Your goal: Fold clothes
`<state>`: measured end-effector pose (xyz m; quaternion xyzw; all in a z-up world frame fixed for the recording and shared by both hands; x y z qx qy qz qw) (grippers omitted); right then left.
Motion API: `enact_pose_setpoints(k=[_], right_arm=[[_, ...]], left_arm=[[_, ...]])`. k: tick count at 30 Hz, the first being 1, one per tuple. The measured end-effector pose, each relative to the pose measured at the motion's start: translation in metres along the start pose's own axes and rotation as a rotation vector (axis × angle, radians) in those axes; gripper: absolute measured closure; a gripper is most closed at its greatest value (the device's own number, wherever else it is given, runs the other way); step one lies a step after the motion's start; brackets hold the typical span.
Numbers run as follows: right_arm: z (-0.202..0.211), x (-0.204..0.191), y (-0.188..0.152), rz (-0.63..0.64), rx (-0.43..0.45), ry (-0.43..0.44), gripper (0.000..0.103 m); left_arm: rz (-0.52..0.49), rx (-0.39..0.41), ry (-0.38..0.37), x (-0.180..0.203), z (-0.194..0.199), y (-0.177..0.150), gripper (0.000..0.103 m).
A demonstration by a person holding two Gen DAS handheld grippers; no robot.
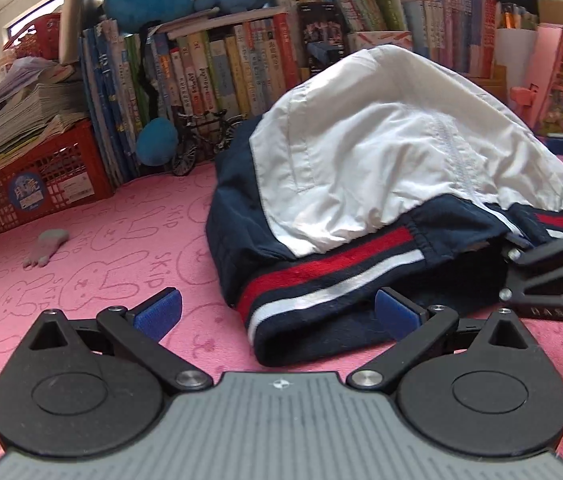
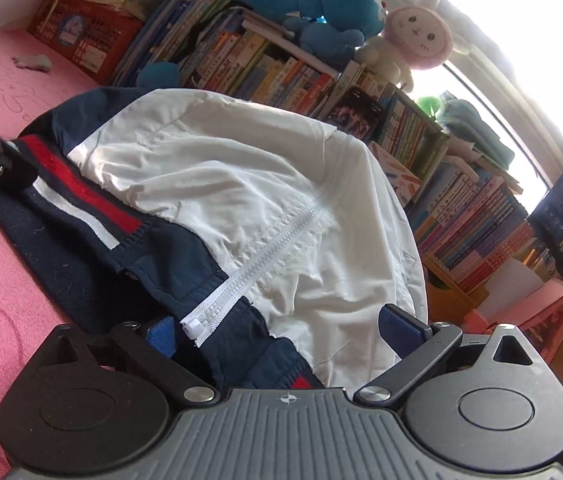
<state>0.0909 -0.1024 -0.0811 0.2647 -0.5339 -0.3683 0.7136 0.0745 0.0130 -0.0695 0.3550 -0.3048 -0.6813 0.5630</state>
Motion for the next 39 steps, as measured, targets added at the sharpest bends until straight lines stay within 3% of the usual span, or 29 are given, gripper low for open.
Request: enact_pose_setpoints(k=[2,5,7,11,15,21,23,26,28,30,32,35,39], right_arm=[[0.007,0.009,0.006,-0.056,0.026,0.013,0.017],[0.019,0.019,0.014,-0.121,0.063,0.057,0.031],[0.028,0.023,0.021,-0.136,0.088,0.082,0.037],[0.036,0.023,0.024,-0.086,0.119,0.073,0.038],[0.021,0.029,-0.003,-0.104,0.023,0.047,0.04],[-0.003,0.075,-0.064,-0.214,-0.161,-0.078,0.047],[-0.008,0.09,-0.071,-0.304,-0.191,-0.033,0.044],[-0.022,0.094,-0.052,-0.374,-0.181,0.026,0.044],[-0.042,0.084,-0.012,-0.345,-0.136,0.057,0.046],[-0.059,0.074,0.033,-0.317,-0.08,0.089,0.047],[-0.058,0.074,0.062,-0.297,-0.019,0.097,0.047],[-0.039,0.082,0.063,-0.237,0.031,0.085,0.039],[-0.013,0.091,0.065,-0.156,0.096,0.069,0.03]], left_arm=[[-0.086,0.022,-0.037,0.026,0.0,0.0,0.0],[-0.181,0.049,0.003,0.049,-0.011,0.003,0.0],[-0.173,0.064,0.042,0.05,-0.02,0.011,0.0],[-0.062,0.151,0.135,0.026,-0.031,0.041,0.0],[0.024,0.204,0.322,-0.03,-0.029,0.061,0.0],[0.002,0.169,0.485,-0.095,-0.016,0.037,0.0],[0.014,0.148,0.457,-0.109,-0.013,0.027,0.0],[-0.026,0.141,0.505,-0.128,-0.003,0.032,0.0],[-0.047,0.196,0.597,-0.15,0.012,0.054,0.0],[0.005,0.247,0.656,-0.179,0.037,0.076,0.0],[0.069,0.282,0.67,-0.199,0.061,0.082,0.0],[0.083,0.273,0.659,-0.207,0.08,0.073,0.0],[-0.006,0.142,0.491,-0.164,0.068,0.012,0.0]])
Point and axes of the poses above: each gripper's, at about its wrist camera, not at the fingertips, and z roughly against the way its jaws point, x to its right, y to its top, the point moved 10 cm from there along -z, roughly the way its jaws point, and after that the axes turned 4 degrees about -y, right-handed, at the moved point
